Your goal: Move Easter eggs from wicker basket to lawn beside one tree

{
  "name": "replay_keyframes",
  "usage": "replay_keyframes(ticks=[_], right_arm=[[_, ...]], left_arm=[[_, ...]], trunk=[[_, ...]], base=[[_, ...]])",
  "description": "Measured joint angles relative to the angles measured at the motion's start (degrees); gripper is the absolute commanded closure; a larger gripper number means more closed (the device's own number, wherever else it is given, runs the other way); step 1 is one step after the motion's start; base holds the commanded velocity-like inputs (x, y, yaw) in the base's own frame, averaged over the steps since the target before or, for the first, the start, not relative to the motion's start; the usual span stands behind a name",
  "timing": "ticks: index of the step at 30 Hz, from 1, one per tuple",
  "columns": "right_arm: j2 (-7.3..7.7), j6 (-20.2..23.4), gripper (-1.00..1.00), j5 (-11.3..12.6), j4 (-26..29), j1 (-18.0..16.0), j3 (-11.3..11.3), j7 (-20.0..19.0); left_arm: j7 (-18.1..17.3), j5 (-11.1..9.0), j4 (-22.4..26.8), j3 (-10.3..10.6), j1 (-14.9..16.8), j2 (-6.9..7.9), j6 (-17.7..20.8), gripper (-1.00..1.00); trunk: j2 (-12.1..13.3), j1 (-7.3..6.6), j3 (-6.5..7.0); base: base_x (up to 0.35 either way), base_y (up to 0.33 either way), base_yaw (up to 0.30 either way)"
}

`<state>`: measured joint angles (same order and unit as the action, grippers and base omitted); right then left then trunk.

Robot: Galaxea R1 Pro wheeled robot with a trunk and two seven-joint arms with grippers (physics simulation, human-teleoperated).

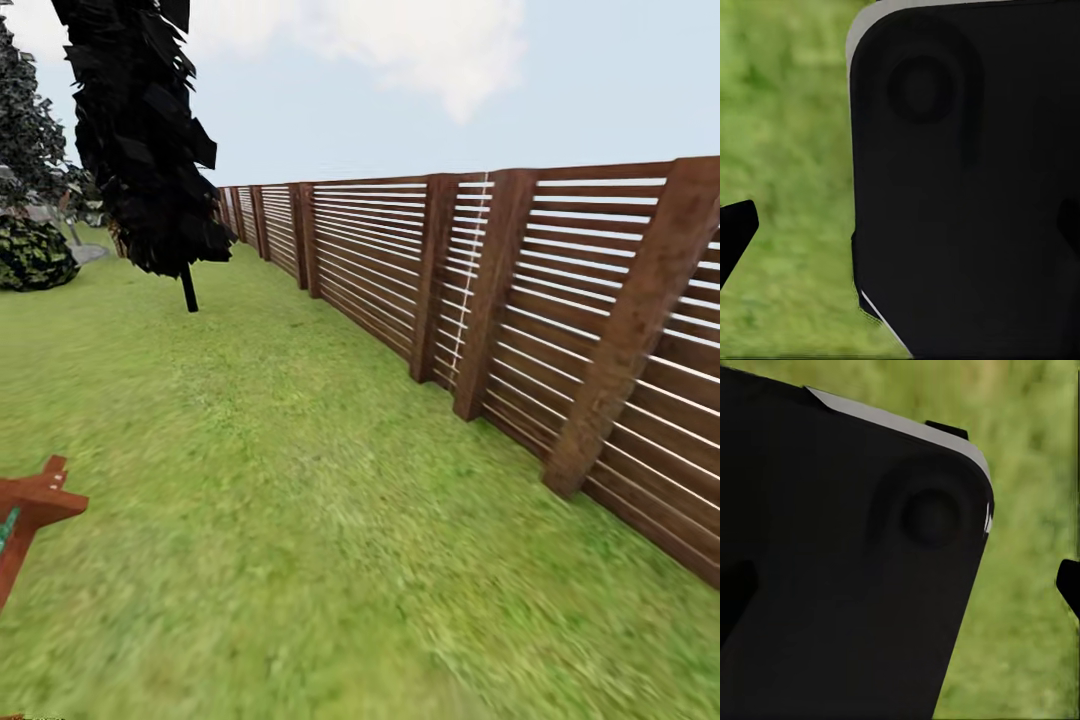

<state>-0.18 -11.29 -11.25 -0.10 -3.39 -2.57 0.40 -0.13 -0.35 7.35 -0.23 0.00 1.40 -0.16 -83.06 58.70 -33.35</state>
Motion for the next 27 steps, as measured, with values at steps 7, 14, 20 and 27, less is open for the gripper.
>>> replay_keyframes(ticks=[7, 14, 20, 27], right_arm=[[0.00, 0.0, -1.00, 0.0, 0.0, 0.0, 0.0, 0.0], [0.00, 0.0, -1.00, -0.1, 0.0, 0.0, 0.0, 0.0], [0.00, 0.0, -1.00, -0.1, 0.0, 0.0, 0.0, 0.0], [0.00, 0.0, -1.00, -0.1, 0.0, 0.0, 0.0, 0.0]], left_arm=[[0.0, 0.0, -0.4, 0.0, 0.0, 0.00, 0.0, -1.00], [0.0, 0.0, -0.4, 0.0, 0.0, 0.00, 0.0, -1.00], [0.0, 0.0, -0.4, 0.0, 0.0, 0.00, 0.0, -1.00], [0.0, 0.0, -0.4, 0.0, 0.0, 0.00, 0.0, -1.00]], trunk=[[0.0, 0.00, -0.17], [0.0, 0.00, -0.35], [0.0, 0.00, -0.52], [0.0, 0.00, -0.71]], base=[[0.322, 0.000, 0.293], [0.322, 0.000, 0.293], [0.322, 0.000, 0.293], [0.322, 0.000, 0.293]])
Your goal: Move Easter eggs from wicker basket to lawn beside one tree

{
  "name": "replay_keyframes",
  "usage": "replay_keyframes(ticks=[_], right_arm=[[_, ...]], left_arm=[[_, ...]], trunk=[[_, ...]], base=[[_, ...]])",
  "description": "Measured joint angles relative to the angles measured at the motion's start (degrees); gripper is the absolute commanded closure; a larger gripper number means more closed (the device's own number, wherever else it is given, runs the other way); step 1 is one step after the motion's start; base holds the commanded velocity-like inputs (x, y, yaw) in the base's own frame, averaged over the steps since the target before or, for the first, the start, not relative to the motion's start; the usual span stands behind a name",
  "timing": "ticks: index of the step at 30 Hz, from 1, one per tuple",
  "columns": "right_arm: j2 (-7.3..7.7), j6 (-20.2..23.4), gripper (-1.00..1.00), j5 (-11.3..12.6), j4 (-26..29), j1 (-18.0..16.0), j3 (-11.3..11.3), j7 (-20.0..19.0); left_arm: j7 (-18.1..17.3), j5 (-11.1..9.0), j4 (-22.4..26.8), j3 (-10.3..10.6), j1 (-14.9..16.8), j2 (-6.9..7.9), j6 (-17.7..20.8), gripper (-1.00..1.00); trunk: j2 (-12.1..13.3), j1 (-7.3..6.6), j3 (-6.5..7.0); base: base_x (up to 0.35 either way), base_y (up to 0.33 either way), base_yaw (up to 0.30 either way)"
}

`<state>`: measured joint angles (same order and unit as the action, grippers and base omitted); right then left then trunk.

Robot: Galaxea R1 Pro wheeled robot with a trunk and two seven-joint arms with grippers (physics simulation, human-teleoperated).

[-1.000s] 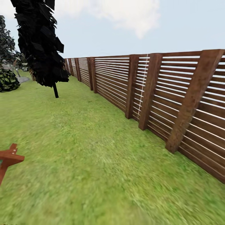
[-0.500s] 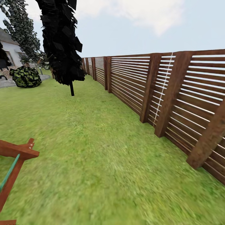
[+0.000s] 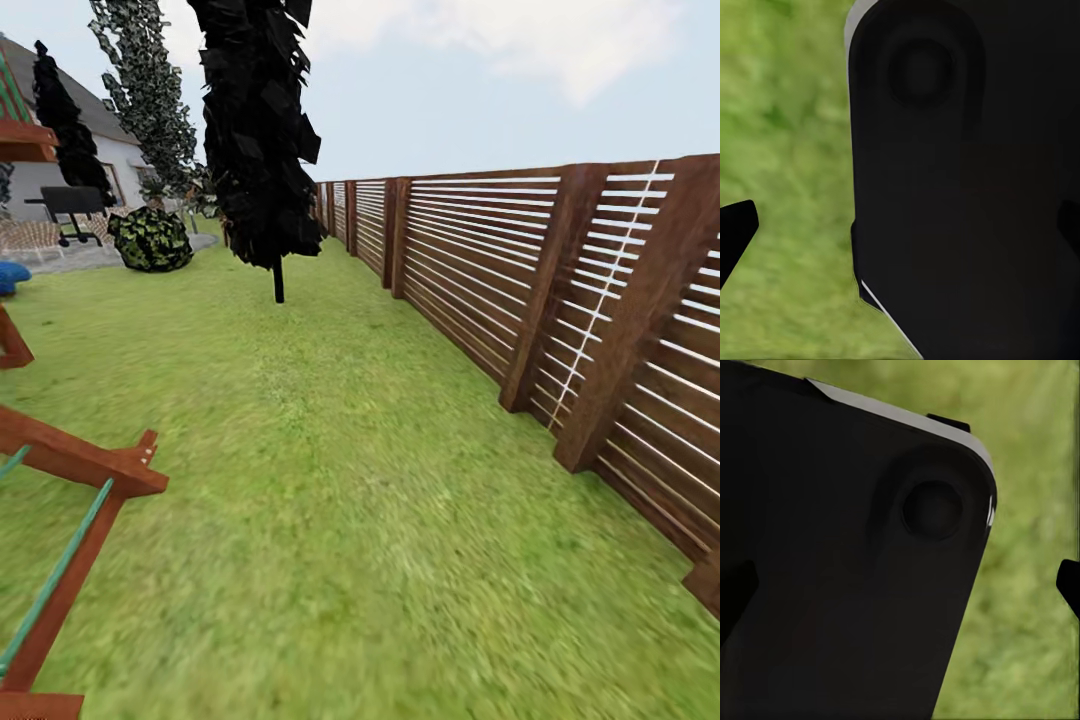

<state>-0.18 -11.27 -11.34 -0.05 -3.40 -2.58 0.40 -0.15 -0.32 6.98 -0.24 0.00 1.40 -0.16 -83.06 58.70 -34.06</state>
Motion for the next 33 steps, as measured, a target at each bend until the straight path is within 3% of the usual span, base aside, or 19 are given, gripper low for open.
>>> replay_keyframes(ticks=[15, 33], right_arm=[[0.00, 0.0, -1.00, 0.0, 0.0, 0.0, 0.0, 0.0], [0.28, 0.1, -1.00, 0.2, 0.0, 0.0, 0.1, 0.0]], left_arm=[[0.0, 0.0, 0.0, 0.0, 0.0, 0.00, 0.0, -1.00], [0.0, 0.0, 0.0, 0.0, 0.0, 0.00, 0.0, -1.00]], trunk=[[0.0, 0.00, -0.43], [0.0, 0.00, -0.47]], base=[[0.322, 0.000, 0.281], [0.322, 0.000, 0.016]])
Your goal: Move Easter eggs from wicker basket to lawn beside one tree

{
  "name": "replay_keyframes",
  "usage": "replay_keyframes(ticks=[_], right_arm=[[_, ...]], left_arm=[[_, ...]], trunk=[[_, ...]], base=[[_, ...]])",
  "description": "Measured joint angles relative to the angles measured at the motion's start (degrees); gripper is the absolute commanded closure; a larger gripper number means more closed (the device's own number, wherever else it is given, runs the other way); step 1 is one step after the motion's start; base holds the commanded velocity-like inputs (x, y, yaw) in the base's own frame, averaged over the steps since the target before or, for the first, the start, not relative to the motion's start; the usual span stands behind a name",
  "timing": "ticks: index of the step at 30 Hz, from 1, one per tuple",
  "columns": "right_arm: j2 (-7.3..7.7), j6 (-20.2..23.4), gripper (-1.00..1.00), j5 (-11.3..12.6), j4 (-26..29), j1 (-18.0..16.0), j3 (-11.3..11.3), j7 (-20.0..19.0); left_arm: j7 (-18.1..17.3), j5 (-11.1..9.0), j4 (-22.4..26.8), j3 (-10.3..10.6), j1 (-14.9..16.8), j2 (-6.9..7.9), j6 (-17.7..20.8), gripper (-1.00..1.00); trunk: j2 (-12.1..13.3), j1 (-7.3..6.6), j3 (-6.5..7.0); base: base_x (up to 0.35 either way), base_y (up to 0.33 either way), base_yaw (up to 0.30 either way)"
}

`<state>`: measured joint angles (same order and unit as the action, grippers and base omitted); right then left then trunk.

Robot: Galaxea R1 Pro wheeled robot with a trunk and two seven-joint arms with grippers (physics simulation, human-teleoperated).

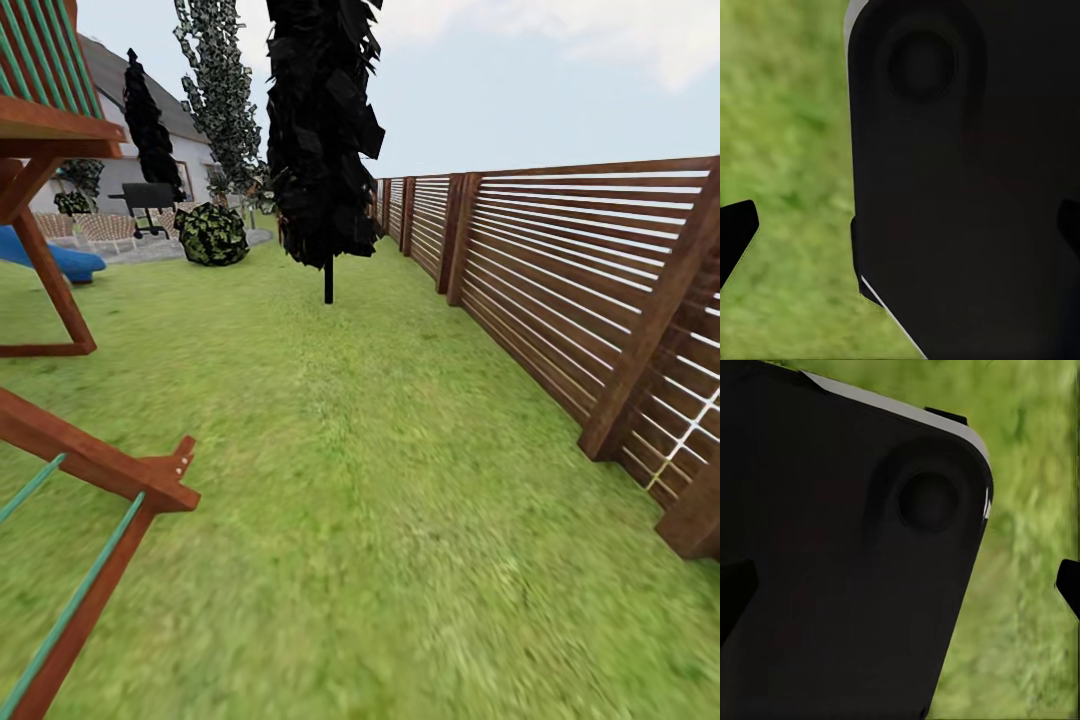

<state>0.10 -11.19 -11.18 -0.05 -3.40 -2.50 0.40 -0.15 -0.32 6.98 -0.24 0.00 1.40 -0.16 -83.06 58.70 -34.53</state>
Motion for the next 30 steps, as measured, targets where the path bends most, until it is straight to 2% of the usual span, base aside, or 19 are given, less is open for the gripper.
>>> replay_keyframes(ticks=[30], right_arm=[[0.20, 0.1, -1.00, 0.0, 0.0, 0.0, -0.1, -0.4]], left_arm=[[0.1, 0.0, -0.1, 0.0, 0.0, -0.01, 0.0, -1.00]], trunk=[[0.0, 0.00, -0.18]], base=[[0.322, 0.000, 0.029]])
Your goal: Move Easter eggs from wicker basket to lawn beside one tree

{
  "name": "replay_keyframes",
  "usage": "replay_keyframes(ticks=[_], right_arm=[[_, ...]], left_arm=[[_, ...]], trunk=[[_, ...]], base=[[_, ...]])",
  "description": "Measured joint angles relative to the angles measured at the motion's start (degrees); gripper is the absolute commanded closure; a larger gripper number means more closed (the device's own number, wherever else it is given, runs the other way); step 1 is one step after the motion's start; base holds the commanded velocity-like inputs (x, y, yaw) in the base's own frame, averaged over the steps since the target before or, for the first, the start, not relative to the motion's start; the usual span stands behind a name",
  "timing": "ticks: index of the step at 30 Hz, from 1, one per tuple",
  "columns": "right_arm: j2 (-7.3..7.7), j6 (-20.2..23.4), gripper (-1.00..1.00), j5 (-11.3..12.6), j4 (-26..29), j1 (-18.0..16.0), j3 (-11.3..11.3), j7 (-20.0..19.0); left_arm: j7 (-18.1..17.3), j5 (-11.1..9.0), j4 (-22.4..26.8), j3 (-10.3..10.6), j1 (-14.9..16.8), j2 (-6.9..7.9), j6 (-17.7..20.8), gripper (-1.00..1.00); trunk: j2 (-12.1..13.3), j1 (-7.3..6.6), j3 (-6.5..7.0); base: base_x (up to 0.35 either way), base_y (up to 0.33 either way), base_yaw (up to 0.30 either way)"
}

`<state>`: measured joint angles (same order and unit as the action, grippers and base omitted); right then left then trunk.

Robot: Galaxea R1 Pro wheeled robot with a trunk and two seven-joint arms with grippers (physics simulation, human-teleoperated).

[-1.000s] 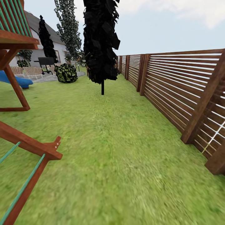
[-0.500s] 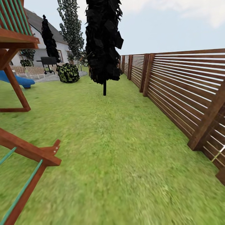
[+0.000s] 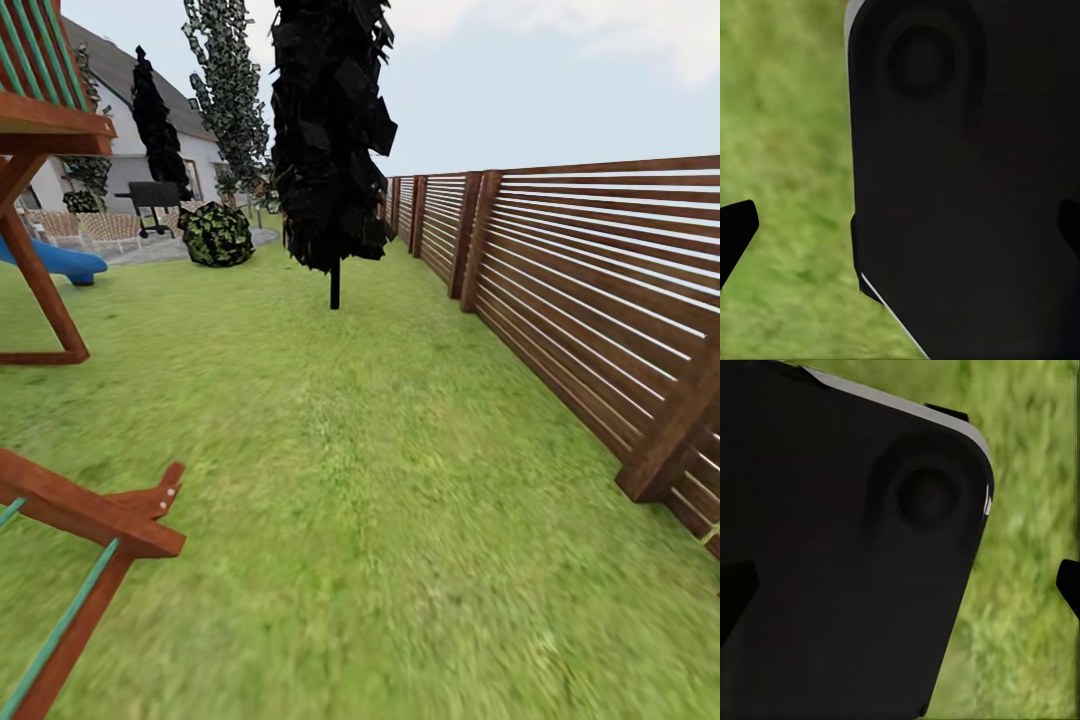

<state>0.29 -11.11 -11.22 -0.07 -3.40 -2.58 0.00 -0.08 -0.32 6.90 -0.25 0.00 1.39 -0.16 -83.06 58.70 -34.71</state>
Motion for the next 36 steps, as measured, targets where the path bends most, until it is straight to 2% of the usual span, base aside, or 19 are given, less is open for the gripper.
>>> replay_keyframes(ticks=[16, 36], right_arm=[[-0.22, -0.1, -1.00, 0.0, 0.0, 0.0, 0.0, 0.0], [-0.38, -0.1, -1.00, 0.4, 0.0, 0.0, 0.2, 0.3]], left_arm=[[0.0, 0.0, 0.0, 0.0, 0.0, 0.01, 0.0, -1.00], [0.0, 0.0, 0.0, 0.0, 0.0, -0.07, 0.0, -1.00]], trunk=[[0.0, 0.00, 0.00], [0.0, 0.00, 0.00]], base=[[0.322, 0.000, 0.257], [0.322, 0.000, 0.008]])
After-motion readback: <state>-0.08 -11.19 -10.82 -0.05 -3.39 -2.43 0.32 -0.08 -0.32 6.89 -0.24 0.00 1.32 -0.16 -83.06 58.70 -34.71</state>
